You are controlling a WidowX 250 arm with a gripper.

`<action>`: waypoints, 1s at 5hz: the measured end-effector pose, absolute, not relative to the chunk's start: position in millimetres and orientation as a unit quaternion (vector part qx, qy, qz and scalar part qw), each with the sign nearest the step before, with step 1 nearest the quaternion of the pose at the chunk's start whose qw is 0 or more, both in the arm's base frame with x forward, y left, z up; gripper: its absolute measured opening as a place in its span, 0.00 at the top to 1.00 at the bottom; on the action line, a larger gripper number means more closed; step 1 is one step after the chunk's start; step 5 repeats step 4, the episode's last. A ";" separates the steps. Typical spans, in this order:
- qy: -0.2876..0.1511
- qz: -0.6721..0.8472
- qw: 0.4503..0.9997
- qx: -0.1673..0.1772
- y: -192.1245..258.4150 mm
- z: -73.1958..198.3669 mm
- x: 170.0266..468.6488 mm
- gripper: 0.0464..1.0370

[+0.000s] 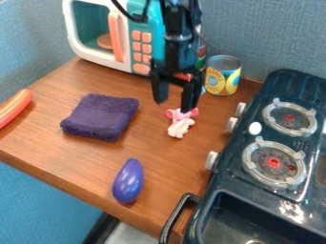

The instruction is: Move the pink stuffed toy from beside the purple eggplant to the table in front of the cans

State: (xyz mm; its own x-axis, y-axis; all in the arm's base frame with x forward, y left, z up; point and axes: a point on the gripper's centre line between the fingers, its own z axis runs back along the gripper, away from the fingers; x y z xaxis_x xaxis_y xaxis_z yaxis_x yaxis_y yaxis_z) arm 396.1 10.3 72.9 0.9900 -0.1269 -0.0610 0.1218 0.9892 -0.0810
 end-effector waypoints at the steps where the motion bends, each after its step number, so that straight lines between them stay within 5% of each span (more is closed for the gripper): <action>1: -0.006 -0.078 0.996 -0.033 14.3 104.9 376.3 0.03; 3: 0.049 -0.122 0.991 -0.014 20.7 111.2 297.1 0.04; 5: 0.047 -0.127 0.991 -0.017 23.0 115.3 281.6 0.04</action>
